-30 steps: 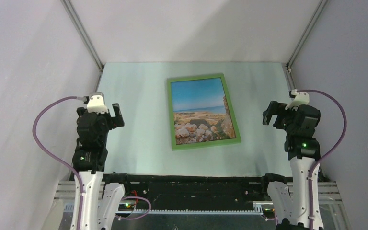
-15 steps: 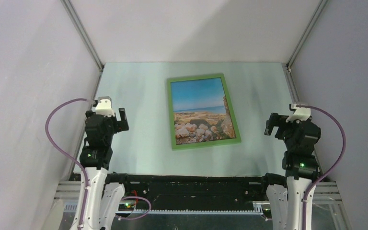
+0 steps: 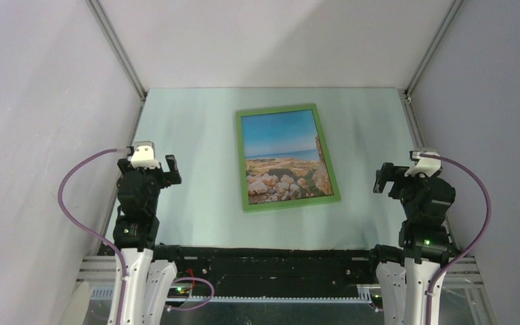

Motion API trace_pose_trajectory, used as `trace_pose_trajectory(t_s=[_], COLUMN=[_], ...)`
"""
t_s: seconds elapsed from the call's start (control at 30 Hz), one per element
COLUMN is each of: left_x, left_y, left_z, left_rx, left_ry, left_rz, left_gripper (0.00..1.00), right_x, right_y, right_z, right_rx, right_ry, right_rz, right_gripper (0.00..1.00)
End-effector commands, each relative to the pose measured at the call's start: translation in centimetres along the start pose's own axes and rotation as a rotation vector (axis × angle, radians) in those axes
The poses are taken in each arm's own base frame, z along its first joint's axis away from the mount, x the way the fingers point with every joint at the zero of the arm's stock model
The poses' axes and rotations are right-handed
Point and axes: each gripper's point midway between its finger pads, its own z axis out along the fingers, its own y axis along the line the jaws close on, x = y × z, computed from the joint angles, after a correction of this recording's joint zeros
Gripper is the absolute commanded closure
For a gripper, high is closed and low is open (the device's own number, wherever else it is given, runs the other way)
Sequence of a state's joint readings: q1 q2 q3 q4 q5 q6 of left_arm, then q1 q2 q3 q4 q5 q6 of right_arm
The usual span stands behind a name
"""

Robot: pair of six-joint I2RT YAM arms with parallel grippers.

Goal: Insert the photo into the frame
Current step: Reset both arms

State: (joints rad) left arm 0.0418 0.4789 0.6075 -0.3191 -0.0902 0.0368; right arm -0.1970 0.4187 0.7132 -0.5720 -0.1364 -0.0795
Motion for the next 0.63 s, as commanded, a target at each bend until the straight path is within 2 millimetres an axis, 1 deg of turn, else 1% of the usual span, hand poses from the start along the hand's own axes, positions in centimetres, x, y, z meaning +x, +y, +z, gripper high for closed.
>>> trace_pose_trajectory(t_s=[0.0, 0.1, 0.33, 0.6], left_x=[-0.71, -0.72, -1.20, -1.27], left_y=[0.00, 0.06, 0.05, 0.03], left_z=[0.22, 0.16, -0.26, -0.40], left_rx=[0.006, 0.003, 0.006, 0.008], left_ry=[-0.036, -0.039, -0.063, -0.072], left_rz=[0.017, 0.017, 0.015, 0.015], left_gripper=[0.00, 0.00, 0.00, 0.00], right_x=[-0.67, -0.30, -0.14, 0.12], right_y=[0.05, -0.03, -0.05, -0.19], right_z=[-0.04, 0.20, 0.31, 0.57], right_rx=[0.000, 0.002, 0.002, 0.005], right_ry=[-0.021, -0.002, 0.007, 0.023], right_rz=[-0.005, -0.010, -0.016, -0.021], right_gripper=[0.01, 0.01, 0.01, 0.01])
